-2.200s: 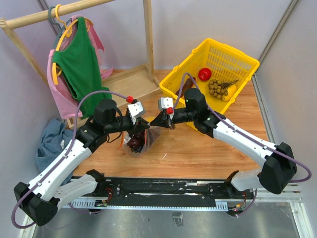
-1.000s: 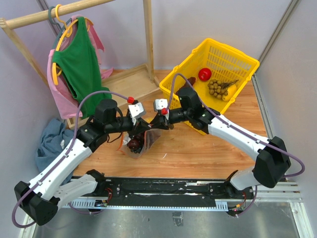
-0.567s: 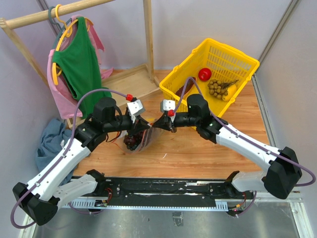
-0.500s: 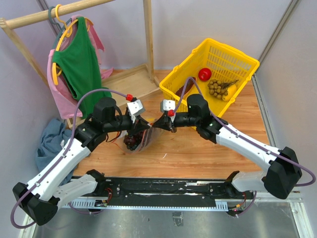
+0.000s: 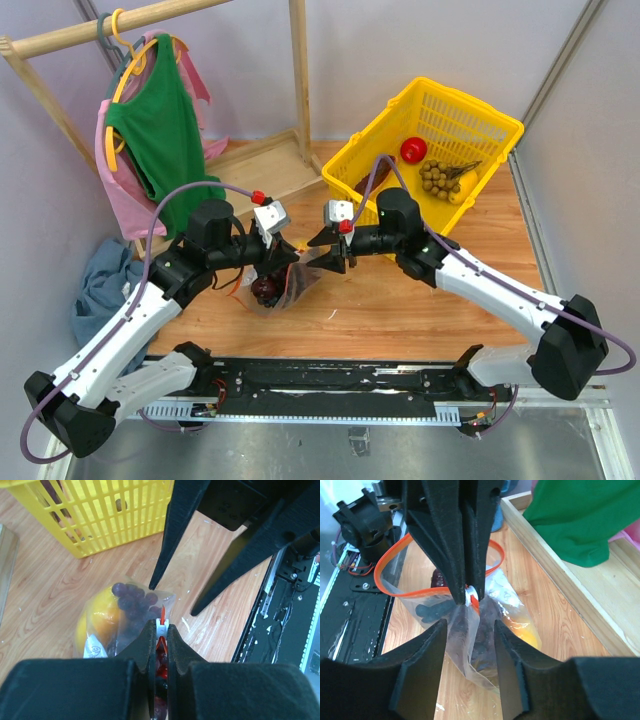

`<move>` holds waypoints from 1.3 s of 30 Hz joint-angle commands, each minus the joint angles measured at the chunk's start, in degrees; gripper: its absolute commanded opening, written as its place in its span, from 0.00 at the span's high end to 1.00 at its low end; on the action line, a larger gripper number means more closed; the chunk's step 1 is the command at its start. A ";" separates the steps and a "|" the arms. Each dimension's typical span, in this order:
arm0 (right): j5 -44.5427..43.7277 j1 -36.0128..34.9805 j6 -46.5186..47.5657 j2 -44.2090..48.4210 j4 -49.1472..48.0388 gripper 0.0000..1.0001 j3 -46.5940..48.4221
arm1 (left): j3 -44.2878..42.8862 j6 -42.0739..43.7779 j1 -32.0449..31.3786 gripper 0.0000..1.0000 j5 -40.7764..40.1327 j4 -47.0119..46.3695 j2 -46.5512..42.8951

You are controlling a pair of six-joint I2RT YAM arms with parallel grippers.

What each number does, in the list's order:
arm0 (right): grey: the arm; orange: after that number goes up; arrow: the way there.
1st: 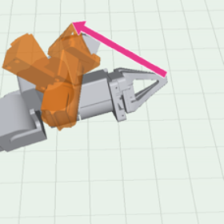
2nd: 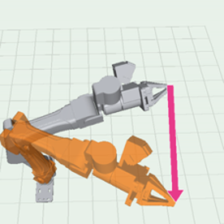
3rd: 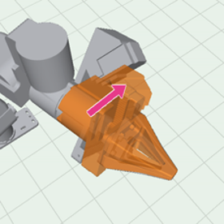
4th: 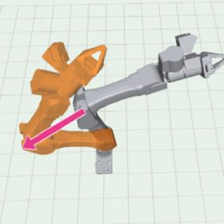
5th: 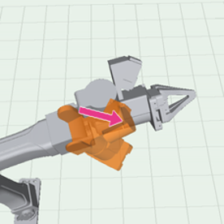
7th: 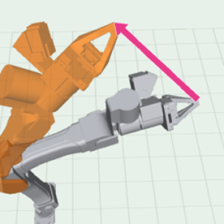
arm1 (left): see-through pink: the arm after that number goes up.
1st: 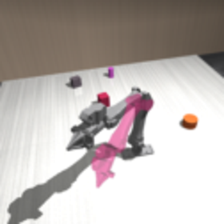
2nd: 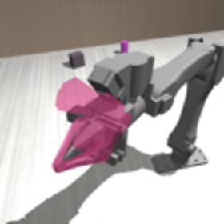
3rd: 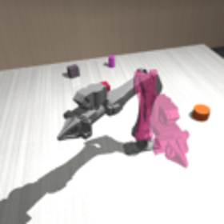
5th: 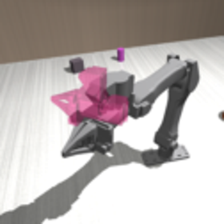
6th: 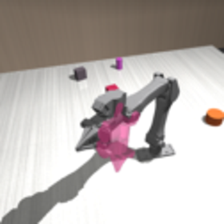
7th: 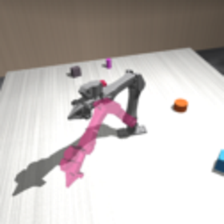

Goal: Place the food in the zip-top bag and seal the zipper
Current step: Zip the zipper food storage bag at the center of the board.

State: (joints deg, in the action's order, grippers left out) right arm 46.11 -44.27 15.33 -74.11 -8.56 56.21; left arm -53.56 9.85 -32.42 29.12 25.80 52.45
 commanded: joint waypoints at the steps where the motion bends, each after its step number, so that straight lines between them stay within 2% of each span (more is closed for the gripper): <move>1: 4.19 -0.29 4.19 -2.56 3.92 0.52 3.36 | -0.37 0.79 0.17 1.00 3.64 -3.66 -0.76; 6: 5.37 -0.38 3.38 -7.08 2.22 0.52 5.29 | -0.31 0.30 0.08 1.00 5.96 -5.01 -0.51; 9: 7.16 -0.50 2.78 -8.27 0.69 0.59 5.78 | -0.32 0.10 -0.23 1.00 6.63 -5.23 -0.06; 12: 7.64 -0.60 1.82 -7.74 -1.48 0.72 5.17 | -0.27 0.29 -0.83 1.00 6.09 -4.49 0.73; 15: 7.13 -0.61 2.08 -6.55 -1.98 0.97 4.51 | -0.23 0.00 -0.80 1.00 4.35 -3.45 0.87; 16: 6.47 -0.52 1.81 -6.11 -2.58 0.99 4.04 | -0.23 -0.23 -0.80 1.00 3.42 -3.09 0.64; 29: -2.60 -0.46 -5.31 -3.10 -13.51 0.99 -1.33 | 0.64 -4.45 -0.85 0.84 -5.54 0.35 -1.73; 31: -3.92 -0.46 -5.89 -2.92 -14.51 1.00 -1.93 | 0.92 -4.90 -0.82 0.84 -6.04 0.20 -2.17; 34: -4.20 -0.42 -6.11 -2.65 -14.84 0.99 -2.24 | 1.22 -5.18 -0.81 0.97 -5.50 -0.86 -2.44; 35: -4.23 -0.46 -6.11 -2.63 -14.77 0.99 -2.20 | 1.18 -5.08 -0.80 0.99 -5.07 -1.13 -2.33; 37: -5.76 -0.40 -6.19 -2.39 -14.42 0.99 -2.27 | 1.24 -5.36 -0.83 0.99 -4.16 -2.00 -2.26; 39: -8.50 -0.46 -6.51 -2.08 -14.38 0.99 -2.68 | 1.92 -6.09 -0.80 0.94 -3.81 -3.23 -2.54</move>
State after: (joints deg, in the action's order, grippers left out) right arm 43.38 -44.40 9.89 -78.67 -18.98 54.30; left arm -52.84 5.26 -33.15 24.53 23.88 51.13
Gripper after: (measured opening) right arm 0.009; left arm 0.108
